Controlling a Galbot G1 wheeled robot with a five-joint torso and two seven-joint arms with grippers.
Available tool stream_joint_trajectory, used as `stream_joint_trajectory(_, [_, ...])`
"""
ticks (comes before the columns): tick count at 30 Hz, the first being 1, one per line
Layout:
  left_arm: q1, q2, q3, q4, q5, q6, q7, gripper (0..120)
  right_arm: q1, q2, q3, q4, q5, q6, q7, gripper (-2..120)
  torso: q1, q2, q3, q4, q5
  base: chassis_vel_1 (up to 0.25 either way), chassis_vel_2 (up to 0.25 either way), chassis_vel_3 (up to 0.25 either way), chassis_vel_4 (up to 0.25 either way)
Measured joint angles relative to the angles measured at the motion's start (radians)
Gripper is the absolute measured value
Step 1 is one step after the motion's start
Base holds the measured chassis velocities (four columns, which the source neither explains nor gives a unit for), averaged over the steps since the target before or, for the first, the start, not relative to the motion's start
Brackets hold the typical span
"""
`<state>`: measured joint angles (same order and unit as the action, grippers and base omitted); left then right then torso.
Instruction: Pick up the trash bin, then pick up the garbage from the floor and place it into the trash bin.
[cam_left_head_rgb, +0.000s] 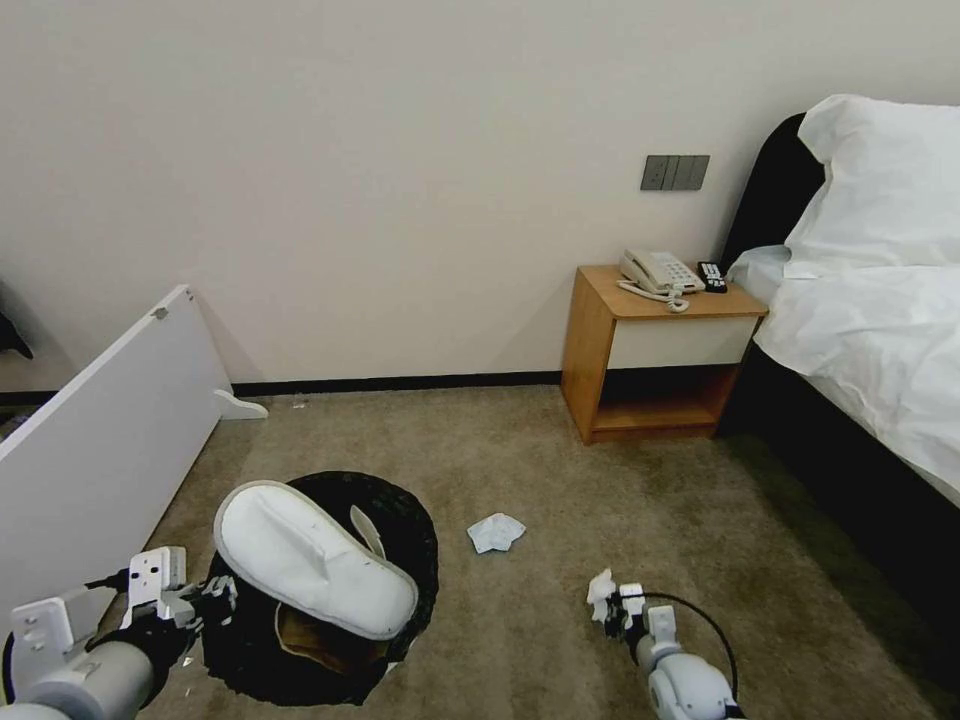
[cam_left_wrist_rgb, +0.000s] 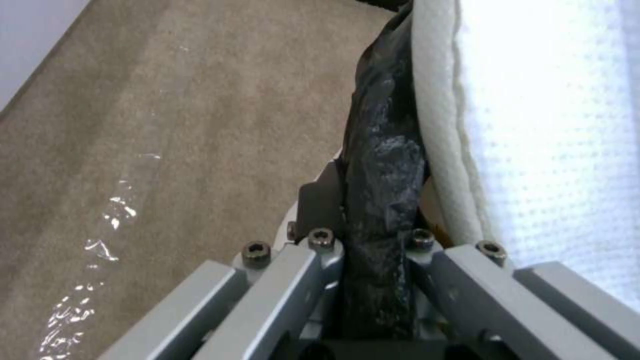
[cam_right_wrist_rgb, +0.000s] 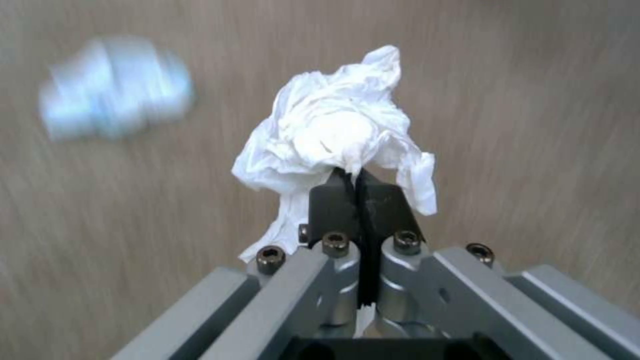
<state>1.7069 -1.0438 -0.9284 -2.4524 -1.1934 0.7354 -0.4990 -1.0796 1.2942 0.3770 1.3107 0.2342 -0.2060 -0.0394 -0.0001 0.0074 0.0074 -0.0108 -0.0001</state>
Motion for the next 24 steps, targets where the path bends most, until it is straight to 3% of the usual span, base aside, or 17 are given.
stream_joint_trajectory(5, [0.002, 0.000, 0.003, 0.000, 0.002, 0.000, 0.000, 3, -0.017, -0.045, 0.000, 0.192, 0.074, 0.097, -0.036, 0, 0.000, 0.000, 0.000, -0.0003, -0.0001, 0.000, 0.000, 0.000, 0.000])
stream_joint_trajectory(11, [0.009, -0.003, 0.018, -0.003, 0.016, 0.000, -0.001, 3, 0.016, -0.107, -0.086, 0.461, 0.255, 0.215, -0.130, 0, 0.000, 0.000, 0.000, 0.0004, 0.0000, 0.000, 0.000, 0.000, 0.000])
stream_joint_trajectory(14, [0.010, -0.002, 0.018, -0.005, 0.016, 0.000, -0.001, 3, 0.024, -0.130, -0.115, 0.501, 0.287, 0.239, -0.158, 0, 0.000, 0.000, 0.000, 0.0000, 0.0000, 0.000, 0.000, 0.000, 0.000])
stream_joint_trajectory(17, [0.016, 0.002, 0.019, -0.008, 0.017, 0.000, -0.003, 3, 0.066, -0.211, -0.219, 0.596, 0.394, 0.285, -0.243, 0, 0.000, 0.000, 0.000, -0.0002, 0.0000, 0.000, 0.000, 0.000, 0.000])
stream_joint_trajectory(24, [0.016, 0.003, 0.031, -0.009, 0.024, 0.000, -0.005, 3, 0.165, -0.272, -0.388, 0.655, 0.519, 0.310, -0.340, 0, 0.000, 0.000, 0.000, -0.0001, 0.0000, 0.000, 0.000, 0.000, 0.000])
